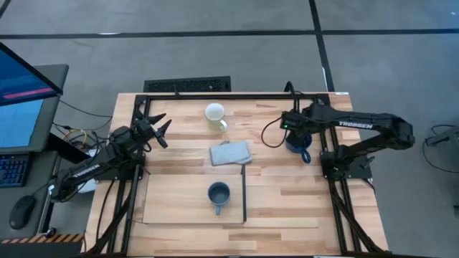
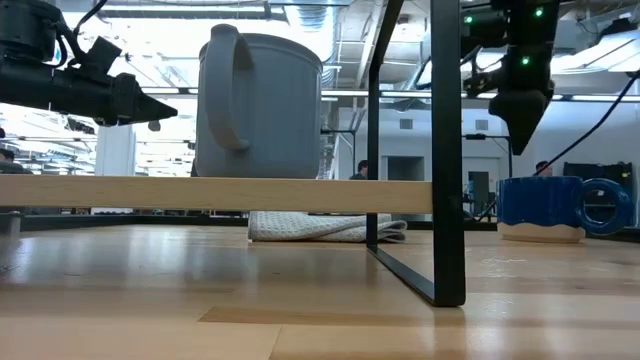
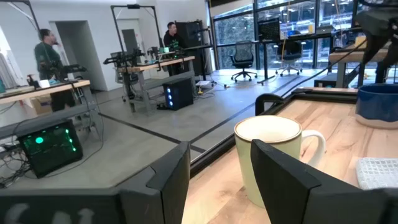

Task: Stack small to large cups/mugs on shelf
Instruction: Put the blue mug on the shelf

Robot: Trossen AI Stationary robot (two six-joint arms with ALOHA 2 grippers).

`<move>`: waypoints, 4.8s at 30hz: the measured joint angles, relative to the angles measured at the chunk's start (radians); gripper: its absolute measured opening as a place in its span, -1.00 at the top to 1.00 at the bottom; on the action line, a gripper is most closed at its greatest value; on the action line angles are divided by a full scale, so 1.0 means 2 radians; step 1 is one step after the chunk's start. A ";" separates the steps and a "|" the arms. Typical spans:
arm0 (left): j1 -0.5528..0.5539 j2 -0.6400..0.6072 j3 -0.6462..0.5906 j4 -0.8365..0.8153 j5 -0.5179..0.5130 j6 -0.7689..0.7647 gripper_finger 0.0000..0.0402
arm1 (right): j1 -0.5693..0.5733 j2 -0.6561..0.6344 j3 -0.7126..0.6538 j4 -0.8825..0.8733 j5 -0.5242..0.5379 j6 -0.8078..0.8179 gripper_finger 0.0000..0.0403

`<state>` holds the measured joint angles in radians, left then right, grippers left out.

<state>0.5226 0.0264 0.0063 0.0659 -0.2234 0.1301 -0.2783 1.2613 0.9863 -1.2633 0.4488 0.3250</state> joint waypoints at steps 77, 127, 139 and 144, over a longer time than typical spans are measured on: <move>0.000 0.000 0.000 0.000 0.001 -0.022 0.19 | -0.096 -0.032 -0.127 0.107 -0.129 0.034 0.87; 0.000 0.000 0.000 0.000 0.002 -0.014 0.19 | 0.008 0.142 0.235 0.367 -0.243 0.075 0.88; 0.000 0.000 0.000 0.000 0.002 0.003 0.19 | 0.016 0.329 0.457 0.227 -0.278 0.015 0.88; 0.000 0.000 0.000 0.000 0.002 0.003 0.19 | 0.018 0.389 0.528 0.175 -0.280 -0.011 0.88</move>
<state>0.5227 0.0265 0.0063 0.0654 -0.2199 0.1364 -0.2428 2.0384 2.0424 -0.9128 -0.1110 0.3038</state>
